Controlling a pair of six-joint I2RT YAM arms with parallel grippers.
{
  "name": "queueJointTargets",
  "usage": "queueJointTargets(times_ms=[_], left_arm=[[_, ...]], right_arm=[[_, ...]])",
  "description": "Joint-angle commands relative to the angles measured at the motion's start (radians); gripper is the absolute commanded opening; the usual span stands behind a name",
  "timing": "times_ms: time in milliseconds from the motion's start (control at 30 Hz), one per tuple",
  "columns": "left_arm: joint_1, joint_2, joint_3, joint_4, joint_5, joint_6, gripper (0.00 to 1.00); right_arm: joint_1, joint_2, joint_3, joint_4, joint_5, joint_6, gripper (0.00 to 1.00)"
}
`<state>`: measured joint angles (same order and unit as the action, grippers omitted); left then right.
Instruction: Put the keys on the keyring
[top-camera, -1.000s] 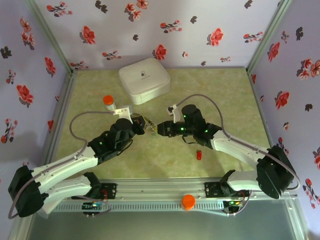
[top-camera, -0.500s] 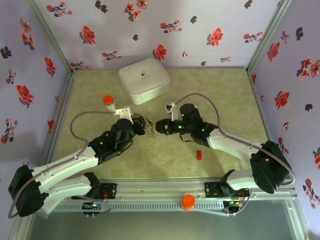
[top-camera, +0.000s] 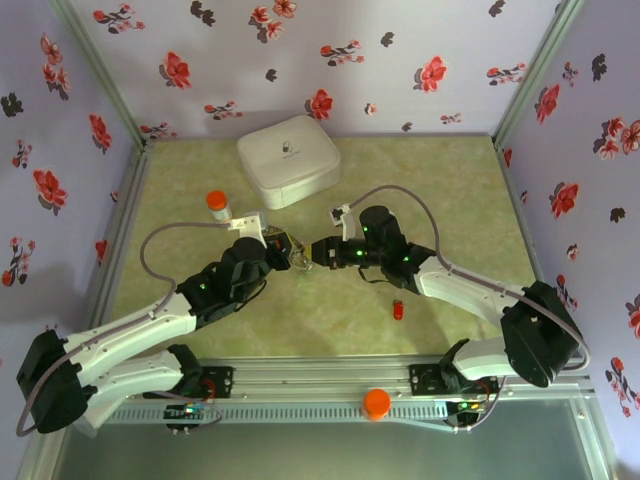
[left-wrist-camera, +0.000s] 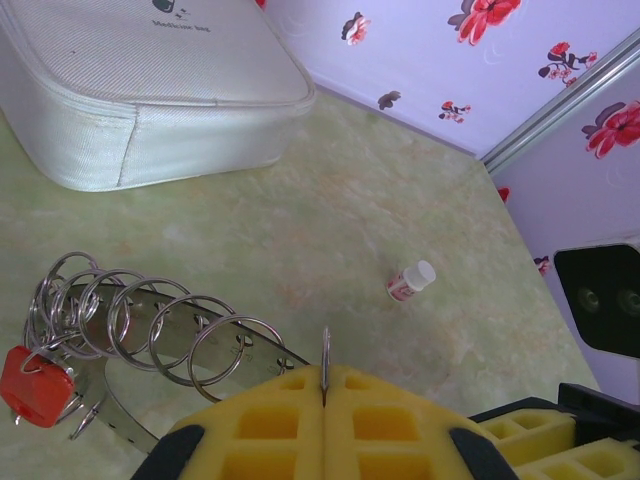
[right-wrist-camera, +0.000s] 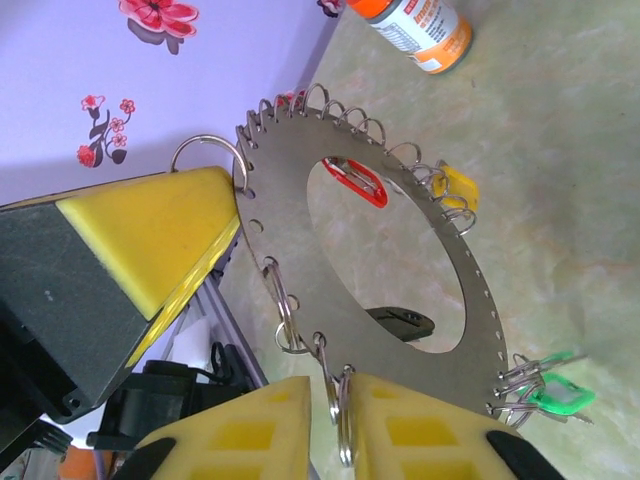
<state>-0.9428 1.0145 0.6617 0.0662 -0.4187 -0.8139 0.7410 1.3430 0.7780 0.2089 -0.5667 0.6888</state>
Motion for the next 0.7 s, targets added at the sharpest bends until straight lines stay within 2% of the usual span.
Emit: queueJointTargets(times_ms=[0, 300, 467, 667], left_arm=[[-0.008, -0.009, 0.024, 0.043, -0.028, 0.003, 0.0], [-0.008, -0.013, 0.023, 0.043, -0.029, 0.004, 0.0], [-0.008, -0.014, 0.02, 0.049, -0.028, 0.001, 0.0], [-0.01, -0.017, 0.02, 0.046, -0.028, 0.004, 0.0]], right_arm=[[-0.006, -0.015, -0.01, 0.006, -0.04, -0.01, 0.2], [-0.006, -0.035, -0.052, 0.055, -0.066, 0.003, 0.21], [-0.008, -0.04, -0.075, 0.099, -0.083, -0.003, 0.24], [-0.006, -0.039, -0.085, 0.118, -0.082, -0.019, 0.19]])
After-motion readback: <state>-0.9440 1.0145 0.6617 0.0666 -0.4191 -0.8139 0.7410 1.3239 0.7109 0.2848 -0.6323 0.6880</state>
